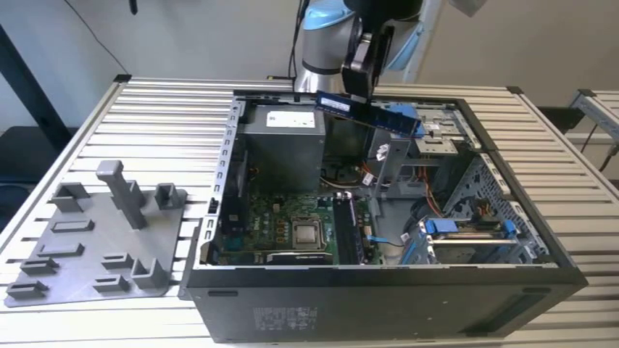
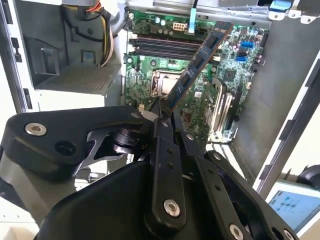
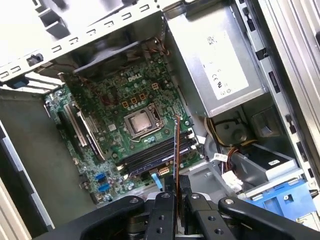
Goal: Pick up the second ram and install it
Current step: 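Insert the second ram into the second slot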
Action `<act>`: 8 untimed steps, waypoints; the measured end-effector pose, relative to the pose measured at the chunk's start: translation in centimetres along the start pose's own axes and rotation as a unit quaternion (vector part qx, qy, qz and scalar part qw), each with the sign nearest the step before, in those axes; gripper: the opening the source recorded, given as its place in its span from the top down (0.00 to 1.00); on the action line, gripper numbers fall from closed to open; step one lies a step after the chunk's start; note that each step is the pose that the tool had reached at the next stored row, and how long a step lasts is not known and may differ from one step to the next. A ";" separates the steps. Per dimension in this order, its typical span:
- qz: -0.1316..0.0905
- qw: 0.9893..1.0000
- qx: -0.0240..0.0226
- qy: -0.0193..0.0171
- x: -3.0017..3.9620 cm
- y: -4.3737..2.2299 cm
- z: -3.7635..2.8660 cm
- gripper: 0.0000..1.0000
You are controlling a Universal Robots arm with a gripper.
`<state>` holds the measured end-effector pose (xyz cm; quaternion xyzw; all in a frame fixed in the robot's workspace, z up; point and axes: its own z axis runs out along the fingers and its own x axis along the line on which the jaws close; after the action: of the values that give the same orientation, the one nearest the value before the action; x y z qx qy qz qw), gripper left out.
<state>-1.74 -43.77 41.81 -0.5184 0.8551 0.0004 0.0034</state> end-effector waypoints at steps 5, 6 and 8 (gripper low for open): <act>0.032 0.999 0.001 0.001 -0.01 -0.01 0.01 0.86; 0.038 0.999 0.001 0.001 -0.01 -0.01 0.01 0.86; 0.051 0.999 0.001 0.002 -0.01 -0.01 0.02 0.86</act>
<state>-1.73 -43.77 41.79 -0.4743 0.8804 -0.0011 0.0026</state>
